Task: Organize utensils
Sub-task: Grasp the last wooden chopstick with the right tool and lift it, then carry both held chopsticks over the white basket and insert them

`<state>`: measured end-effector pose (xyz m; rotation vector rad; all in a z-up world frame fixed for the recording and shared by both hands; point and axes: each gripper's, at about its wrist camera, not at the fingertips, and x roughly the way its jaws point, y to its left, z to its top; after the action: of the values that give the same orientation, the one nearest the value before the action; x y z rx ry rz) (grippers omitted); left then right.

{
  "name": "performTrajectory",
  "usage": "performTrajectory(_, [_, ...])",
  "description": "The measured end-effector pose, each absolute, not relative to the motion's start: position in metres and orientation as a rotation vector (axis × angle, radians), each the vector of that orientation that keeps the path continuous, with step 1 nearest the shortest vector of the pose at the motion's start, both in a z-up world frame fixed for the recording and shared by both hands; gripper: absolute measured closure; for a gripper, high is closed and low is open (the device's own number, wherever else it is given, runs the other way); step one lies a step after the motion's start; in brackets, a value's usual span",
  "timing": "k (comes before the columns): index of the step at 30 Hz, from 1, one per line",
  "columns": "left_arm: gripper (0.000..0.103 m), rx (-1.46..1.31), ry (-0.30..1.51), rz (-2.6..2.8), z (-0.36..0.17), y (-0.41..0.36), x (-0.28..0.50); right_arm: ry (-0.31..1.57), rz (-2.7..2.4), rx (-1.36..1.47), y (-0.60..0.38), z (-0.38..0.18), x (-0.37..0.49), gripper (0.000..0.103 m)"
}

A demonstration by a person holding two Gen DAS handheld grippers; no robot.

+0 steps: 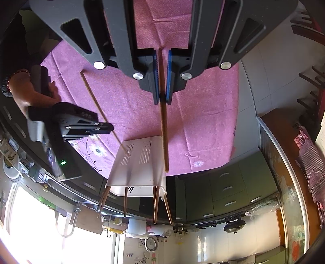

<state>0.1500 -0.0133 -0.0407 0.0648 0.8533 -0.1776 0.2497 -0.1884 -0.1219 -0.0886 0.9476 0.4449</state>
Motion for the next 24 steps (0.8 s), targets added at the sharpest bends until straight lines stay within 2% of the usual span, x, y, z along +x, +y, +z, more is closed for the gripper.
performTrajectory(5, [0.096,0.063,0.851,-0.172,-0.041,-0.013,0.148,0.773,0.451,-0.049,-0.228,-0.072,0.200,0.096])
performTrajectory(9, [0.096,0.067,0.849,-0.172,-0.041,-0.014,0.146,0.708,0.438,-0.066,-0.248,-0.062,0.160,0.096])
performTrajectory(15, [0.096,0.075,0.850,-0.176,-0.043,-0.019,0.140,0.685,0.441,-0.049,-0.263,-0.055,0.127,0.096])
performTrajectory(24, [0.096,0.086,0.846,-0.175,-0.043,-0.023,0.135,0.682,0.444,-0.026,-0.269,-0.056,0.123,0.096])
